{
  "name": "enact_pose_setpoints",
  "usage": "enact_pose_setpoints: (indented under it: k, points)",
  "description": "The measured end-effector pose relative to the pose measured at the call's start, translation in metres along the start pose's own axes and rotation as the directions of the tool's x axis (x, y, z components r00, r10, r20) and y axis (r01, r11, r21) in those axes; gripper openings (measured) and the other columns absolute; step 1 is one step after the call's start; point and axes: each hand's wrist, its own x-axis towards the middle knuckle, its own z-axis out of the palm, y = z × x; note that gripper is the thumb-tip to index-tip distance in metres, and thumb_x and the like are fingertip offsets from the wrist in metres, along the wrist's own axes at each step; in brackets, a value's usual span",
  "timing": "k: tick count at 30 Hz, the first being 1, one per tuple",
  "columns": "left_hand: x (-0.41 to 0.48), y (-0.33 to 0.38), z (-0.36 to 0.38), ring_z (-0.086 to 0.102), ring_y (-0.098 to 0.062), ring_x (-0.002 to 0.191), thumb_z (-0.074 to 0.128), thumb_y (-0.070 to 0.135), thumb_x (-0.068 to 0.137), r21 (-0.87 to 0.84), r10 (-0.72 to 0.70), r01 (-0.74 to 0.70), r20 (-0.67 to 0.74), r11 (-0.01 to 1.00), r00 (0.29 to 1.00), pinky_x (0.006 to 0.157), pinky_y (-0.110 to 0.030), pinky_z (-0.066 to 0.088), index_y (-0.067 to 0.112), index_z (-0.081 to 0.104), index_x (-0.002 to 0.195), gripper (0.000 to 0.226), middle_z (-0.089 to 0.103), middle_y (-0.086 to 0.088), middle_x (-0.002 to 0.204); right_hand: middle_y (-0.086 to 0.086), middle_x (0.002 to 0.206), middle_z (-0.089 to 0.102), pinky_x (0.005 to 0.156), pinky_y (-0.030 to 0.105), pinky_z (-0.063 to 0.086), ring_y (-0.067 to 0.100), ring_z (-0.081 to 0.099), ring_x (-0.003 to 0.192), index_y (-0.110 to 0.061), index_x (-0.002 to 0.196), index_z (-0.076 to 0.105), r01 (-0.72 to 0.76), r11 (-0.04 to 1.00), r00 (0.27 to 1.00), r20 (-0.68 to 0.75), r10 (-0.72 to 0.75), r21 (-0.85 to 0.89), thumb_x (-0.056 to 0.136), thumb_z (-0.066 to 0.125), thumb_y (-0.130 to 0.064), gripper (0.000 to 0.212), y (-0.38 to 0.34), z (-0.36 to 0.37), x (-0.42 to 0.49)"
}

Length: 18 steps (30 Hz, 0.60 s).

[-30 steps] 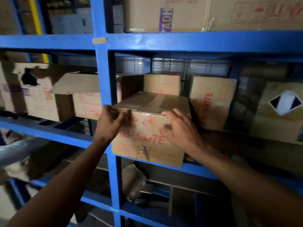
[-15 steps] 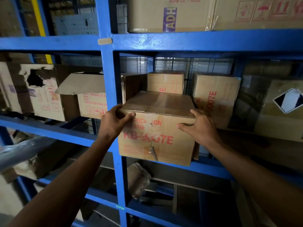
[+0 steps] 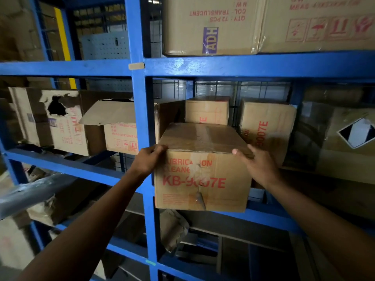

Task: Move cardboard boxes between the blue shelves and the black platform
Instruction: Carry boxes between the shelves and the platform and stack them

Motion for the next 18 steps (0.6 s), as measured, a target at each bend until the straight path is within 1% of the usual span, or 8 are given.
enact_pose_setpoints:
  k: [2,3,5,7,10,12,15,18]
  points:
    - [0.000,-0.003,0.006,0.067,-0.020,0.096,0.051,0.045,0.098,-0.103,-0.014,0.014,-0.003,0.995,1.000,0.084,-0.035,0.053,0.021,0.072,0.093,0.032,0.073,-0.004,0.094,0.000,0.105,0.060,0.067,0.016,0.040,0.003,0.052,0.080,-0.006,0.138,0.050,-0.032,0.996,0.999,0.019,0.030,0.081,0.094,0.058,-0.044,0.059,-0.002,-0.001,0.007]
    - [-0.002,-0.004,0.008,0.067,-0.019,0.094,0.050,0.041,0.099,-0.143,-0.015,0.012,-0.014,0.990,1.000,0.079,-0.032,0.052,0.018,0.071,0.098,0.032,0.073,-0.004,0.093,-0.004,0.099,0.057,0.066,0.018,0.041,0.001,0.051,0.076,-0.007,0.134,0.054,-0.054,0.991,0.998,0.041,0.050,0.126,0.094,0.059,-0.043,0.054,-0.001,-0.001,0.010]
    - [-0.007,-0.009,0.010,0.066,-0.019,0.094,0.049,0.035,0.100,-0.202,-0.017,0.011,-0.025,0.979,1.000,0.077,-0.030,0.050,0.019,0.071,0.102,0.027,0.073,-0.004,0.095,-0.007,0.102,0.065,0.076,0.027,0.048,0.007,0.060,0.084,-0.015,0.127,0.061,-0.127,0.970,0.987,0.127,0.102,0.206,0.088,0.064,-0.049,0.051,0.004,0.000,0.016]
    - [-0.014,-0.017,0.007,0.067,-0.023,0.099,0.048,0.030,0.100,-0.237,-0.010,0.011,0.004,0.971,1.000,0.081,-0.034,0.050,0.023,0.070,0.108,0.024,0.074,-0.005,0.099,-0.004,0.105,0.069,0.082,0.033,0.049,0.013,0.064,0.093,-0.024,0.125,0.062,-0.185,0.948,0.970,0.205,0.134,0.257,0.082,0.067,-0.055,0.054,0.009,0.003,0.016]
    - [-0.031,-0.022,0.008,0.063,-0.026,0.099,0.042,0.021,0.100,-0.309,-0.035,0.032,-0.004,0.950,0.999,0.079,-0.035,0.047,0.026,0.068,0.114,0.030,0.071,-0.005,0.099,-0.005,0.112,0.068,0.093,0.043,0.050,0.016,0.064,0.101,-0.034,0.127,0.057,-0.168,0.926,0.969,0.231,0.092,0.337,0.074,0.073,-0.057,0.060,0.017,0.007,0.010]
    - [-0.046,-0.020,0.016,0.062,-0.023,0.099,0.037,0.016,0.100,-0.345,-0.061,0.034,-0.067,0.938,0.996,0.079,-0.035,0.047,0.031,0.067,0.111,0.035,0.070,-0.004,0.103,-0.008,0.111,0.068,0.094,0.047,0.051,0.016,0.065,0.102,-0.038,0.125,0.057,-0.124,0.926,0.969,0.244,0.036,0.357,0.064,0.074,-0.061,0.067,0.021,0.004,0.002]
    - [-0.074,-0.013,0.035,0.061,-0.023,0.110,0.034,0.019,0.102,-0.345,-0.052,0.012,-0.107,0.938,0.993,0.093,-0.042,0.048,0.034,0.063,0.124,0.039,0.068,-0.003,0.117,-0.009,0.110,0.068,0.092,0.047,0.052,0.014,0.065,0.101,-0.039,0.125,0.056,-0.070,0.921,0.967,0.252,-0.031,0.383,0.064,0.074,-0.058,0.067,0.035,-0.015,-0.011]
    - [-0.103,-0.003,0.055,0.054,-0.019,0.121,0.036,0.026,0.102,-0.316,-0.026,-0.028,-0.166,0.948,0.986,0.105,-0.047,0.041,0.039,0.055,0.135,0.041,0.063,0.005,0.130,-0.008,0.110,0.068,0.091,0.048,0.053,0.015,0.065,0.099,-0.037,0.126,0.056,-0.014,0.908,0.963,0.249,-0.100,0.419,0.069,0.076,-0.053,0.063,0.054,-0.040,-0.015]
